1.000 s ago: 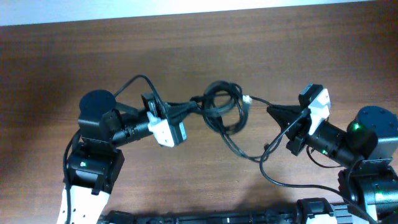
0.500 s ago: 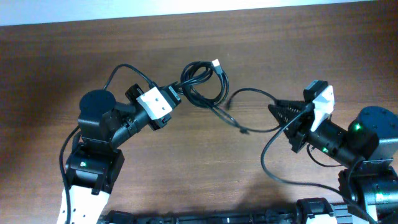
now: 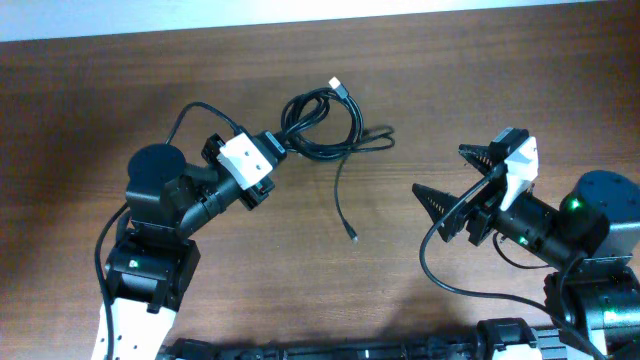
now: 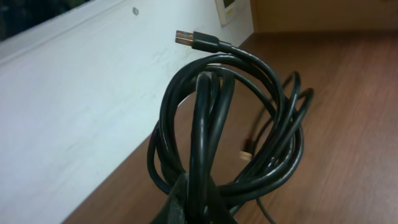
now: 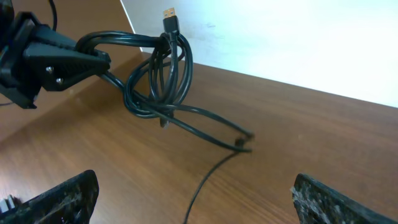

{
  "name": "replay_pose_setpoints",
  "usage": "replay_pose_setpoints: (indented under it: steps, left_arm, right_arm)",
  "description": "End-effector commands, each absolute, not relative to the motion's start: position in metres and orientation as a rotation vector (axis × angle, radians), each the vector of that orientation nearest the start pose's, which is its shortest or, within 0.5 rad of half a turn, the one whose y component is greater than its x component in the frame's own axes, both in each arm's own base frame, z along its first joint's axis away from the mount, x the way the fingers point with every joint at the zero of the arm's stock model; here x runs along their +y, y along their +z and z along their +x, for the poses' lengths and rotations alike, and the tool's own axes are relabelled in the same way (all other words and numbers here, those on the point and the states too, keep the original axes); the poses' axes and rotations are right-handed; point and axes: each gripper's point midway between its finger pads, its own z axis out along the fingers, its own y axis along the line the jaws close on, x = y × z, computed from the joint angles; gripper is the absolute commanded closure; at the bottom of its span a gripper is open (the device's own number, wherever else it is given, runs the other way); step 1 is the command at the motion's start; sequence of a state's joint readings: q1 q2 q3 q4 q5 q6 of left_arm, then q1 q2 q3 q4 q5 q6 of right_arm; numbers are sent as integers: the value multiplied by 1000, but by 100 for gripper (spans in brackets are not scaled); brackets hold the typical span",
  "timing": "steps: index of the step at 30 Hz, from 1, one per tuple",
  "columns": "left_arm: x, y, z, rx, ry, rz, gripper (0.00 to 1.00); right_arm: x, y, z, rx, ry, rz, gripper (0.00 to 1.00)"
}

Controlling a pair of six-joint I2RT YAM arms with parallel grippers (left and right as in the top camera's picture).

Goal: Untangle cables

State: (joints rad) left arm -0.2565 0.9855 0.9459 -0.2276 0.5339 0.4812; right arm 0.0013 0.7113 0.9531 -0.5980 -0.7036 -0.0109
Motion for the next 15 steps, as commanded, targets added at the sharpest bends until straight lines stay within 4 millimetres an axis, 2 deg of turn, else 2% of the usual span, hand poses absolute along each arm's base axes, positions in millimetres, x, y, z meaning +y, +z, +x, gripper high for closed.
replay_pose_setpoints:
  steps: [1, 9, 15]
  left_arm:
    - [-169, 335, 300, 1546, -402, 895, 100]
    - [-170, 355, 304, 1580, -573, 693, 100]
    - [-177, 357, 299, 1554, -615, 733, 100]
  right_arm:
    - [111, 340, 234, 1832, 702, -422, 1]
    - [111, 340, 233, 1883, 823, -268, 2]
    - [111, 343, 234, 1869, 820, -275, 1]
